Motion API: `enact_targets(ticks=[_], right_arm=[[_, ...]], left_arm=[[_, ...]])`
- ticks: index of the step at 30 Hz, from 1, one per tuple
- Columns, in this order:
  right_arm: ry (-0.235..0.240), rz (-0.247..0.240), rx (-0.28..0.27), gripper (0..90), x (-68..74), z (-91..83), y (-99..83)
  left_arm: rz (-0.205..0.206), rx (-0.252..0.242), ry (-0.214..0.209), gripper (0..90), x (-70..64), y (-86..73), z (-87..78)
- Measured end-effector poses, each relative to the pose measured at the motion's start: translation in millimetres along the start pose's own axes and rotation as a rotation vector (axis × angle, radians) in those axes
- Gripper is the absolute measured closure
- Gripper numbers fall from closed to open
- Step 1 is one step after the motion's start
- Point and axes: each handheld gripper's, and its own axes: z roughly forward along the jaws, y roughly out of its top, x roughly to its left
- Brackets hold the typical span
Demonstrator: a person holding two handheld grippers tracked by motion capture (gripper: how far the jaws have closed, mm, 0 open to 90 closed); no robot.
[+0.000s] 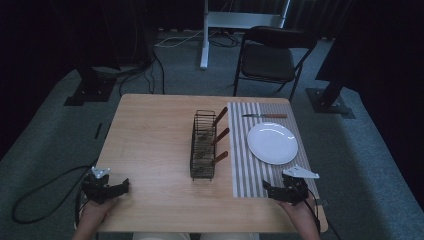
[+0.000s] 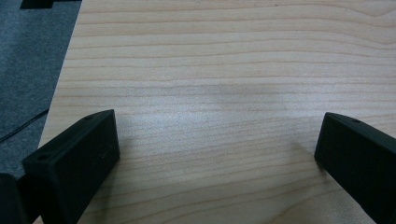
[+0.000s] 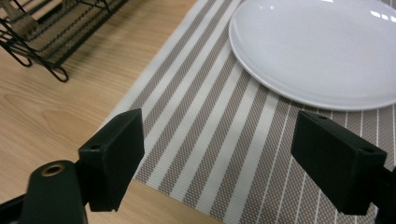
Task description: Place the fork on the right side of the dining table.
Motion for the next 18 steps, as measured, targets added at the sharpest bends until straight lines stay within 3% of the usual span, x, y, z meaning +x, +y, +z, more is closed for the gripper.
enact_targets(ticks=[18], right_arm=[[0.057,-0.032,-0.078,17.0,10.7,-8.8,44.2]], left_arm=[[0.002,0.002,0.000,0.3,0.1,0.0,-0.1]])
